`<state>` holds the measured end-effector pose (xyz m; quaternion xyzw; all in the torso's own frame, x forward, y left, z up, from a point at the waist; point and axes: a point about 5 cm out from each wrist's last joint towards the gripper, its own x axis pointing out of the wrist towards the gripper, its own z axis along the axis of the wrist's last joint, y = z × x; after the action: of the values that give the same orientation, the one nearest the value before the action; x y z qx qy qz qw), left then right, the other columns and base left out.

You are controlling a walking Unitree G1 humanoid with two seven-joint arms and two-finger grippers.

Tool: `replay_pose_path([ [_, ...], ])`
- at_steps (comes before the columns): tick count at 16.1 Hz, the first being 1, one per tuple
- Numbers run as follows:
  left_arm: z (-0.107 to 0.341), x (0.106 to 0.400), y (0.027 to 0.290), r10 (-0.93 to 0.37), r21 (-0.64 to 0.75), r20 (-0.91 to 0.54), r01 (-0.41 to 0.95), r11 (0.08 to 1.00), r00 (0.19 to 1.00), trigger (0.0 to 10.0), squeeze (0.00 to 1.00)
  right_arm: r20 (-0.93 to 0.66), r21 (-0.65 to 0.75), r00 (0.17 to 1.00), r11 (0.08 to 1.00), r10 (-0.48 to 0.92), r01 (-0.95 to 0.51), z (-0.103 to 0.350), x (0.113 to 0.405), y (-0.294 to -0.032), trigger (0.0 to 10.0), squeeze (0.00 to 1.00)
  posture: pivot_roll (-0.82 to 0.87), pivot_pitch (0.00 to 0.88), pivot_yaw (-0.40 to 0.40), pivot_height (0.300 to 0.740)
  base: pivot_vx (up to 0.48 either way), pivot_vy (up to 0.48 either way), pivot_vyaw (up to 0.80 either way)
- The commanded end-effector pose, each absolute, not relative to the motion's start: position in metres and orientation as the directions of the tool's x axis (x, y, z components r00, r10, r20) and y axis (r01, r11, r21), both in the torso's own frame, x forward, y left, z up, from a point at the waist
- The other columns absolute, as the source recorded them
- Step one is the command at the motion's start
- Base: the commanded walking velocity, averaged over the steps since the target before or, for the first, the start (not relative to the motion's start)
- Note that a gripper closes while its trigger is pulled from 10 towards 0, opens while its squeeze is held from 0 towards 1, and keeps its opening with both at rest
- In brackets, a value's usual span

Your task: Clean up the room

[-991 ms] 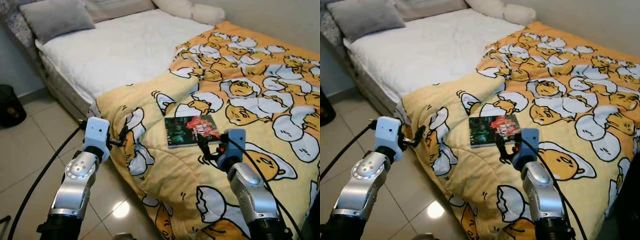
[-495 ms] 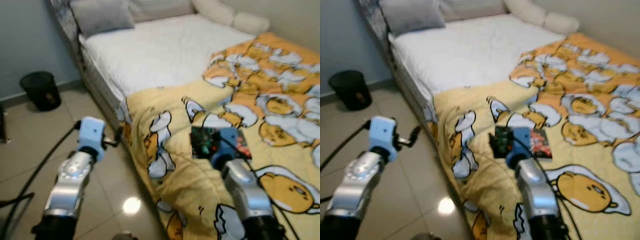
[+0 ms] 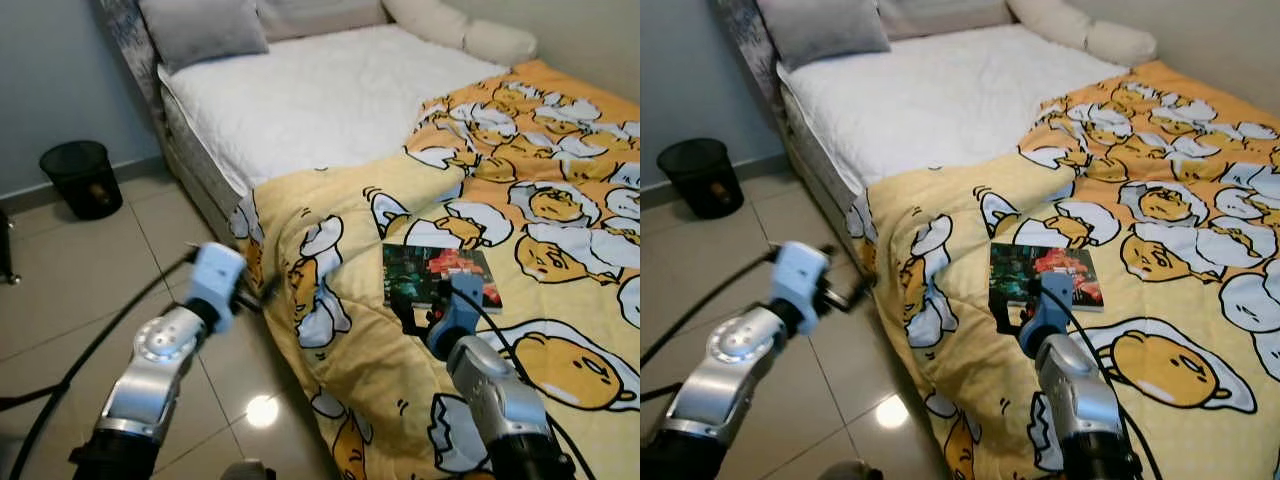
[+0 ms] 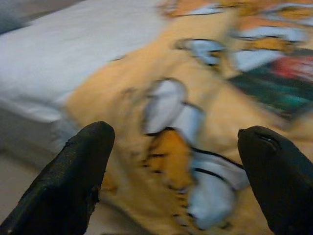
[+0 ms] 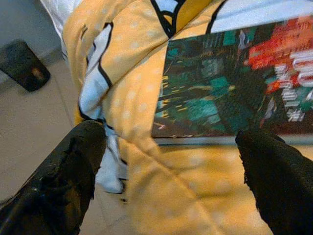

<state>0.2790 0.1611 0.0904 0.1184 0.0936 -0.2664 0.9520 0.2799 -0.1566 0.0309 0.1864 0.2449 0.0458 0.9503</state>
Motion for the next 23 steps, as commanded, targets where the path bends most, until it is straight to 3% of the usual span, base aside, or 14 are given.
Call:
replay_pose_path([
  [1, 0.094, 0.276, 0.148, -0.609, 0.171, -0.254, 0.654, 0.737, 0.752, 10.0, 0.39, -0.447, 0.491, 0.881, 0.865, 0.155, 0.097, 0.034, 0.291, -0.161, 10.0, 1.00, 0.07, 0.000, -0.040, 0.740, 0.000, 0.000, 0.00],
  [2, 0.093, 0.276, 0.146, -0.631, 0.167, -0.265, 0.679, 0.715, 0.729, 10.0, 0.39, -0.440, 0.535, 0.884, 0.837, 0.157, 0.118, 0.035, 0.295, -0.161, 10.0, 1.00, 0.07, 0.000, -0.037, 0.740, 0.000, 0.000, 0.00],
  [3, 0.093, 0.276, 0.146, -0.648, 0.160, -0.274, 0.698, 0.698, 0.710, 10.0, 0.39, -0.431, 0.571, 0.889, 0.810, 0.157, 0.134, 0.037, 0.299, -0.161, 10.0, 0.89, 0.06, 0.000, -0.030, 0.740, 0.000, 0.000, 0.00],
  [4, 0.093, 0.274, 0.145, -0.689, 0.146, -0.293, 0.743, 0.653, 0.663, 10.0, 0.39, -0.404, 0.652, 0.901, 0.740, 0.159, 0.163, 0.041, 0.309, -0.162, 10.0, 0.00, 0.06, 0.000, -0.027, 0.740, 0.000, 0.000, 0.00],
  [10, 0.091, 0.259, 0.158, -0.742, 0.105, -0.353, 0.813, 0.573, 0.569, 10.0, 0.39, -0.470, 0.755, 0.876, 0.564, 0.112, 0.333, 0.030, 0.320, -0.174, 10.0, 0.00, 0.09, 0.000, -0.012, 0.740, 0.000, 0.000, 0.00],
  [13, 0.092, 0.253, 0.160, -0.755, 0.100, -0.368, 0.831, 0.547, 0.542, 10.0, 0.38, -0.511, 0.748, 0.856, 0.530, 0.078, 0.398, 0.021, 0.317, -0.182, 10.0, 0.00, 0.10, 0.000, 0.007, 0.740, 0.000, 0.000, 0.00],
  [19, 0.092, 0.250, 0.157, -0.775, 0.088, -0.385, 0.856, 0.510, 0.502, 10.0, 0.38, -0.455, 0.822, 0.890, 0.402, 0.039, 0.403, 0.026, 0.323, -0.189, 10.0, 0.00, 0.10, 0.000, 0.028, 0.740, 0.000, 0.000, 0.00],
  [23, 0.094, 0.248, 0.154, -0.782, 0.083, -0.382, 0.861, 0.501, 0.492, 10.0, 0.38, -0.464, 0.822, 0.885, 0.390, 0.036, 0.415, 0.024, 0.324, -0.184, 10.0, 0.00, 0.12, 0.000, 0.026, 0.740, 0.000, 0.000, 0.00],
])
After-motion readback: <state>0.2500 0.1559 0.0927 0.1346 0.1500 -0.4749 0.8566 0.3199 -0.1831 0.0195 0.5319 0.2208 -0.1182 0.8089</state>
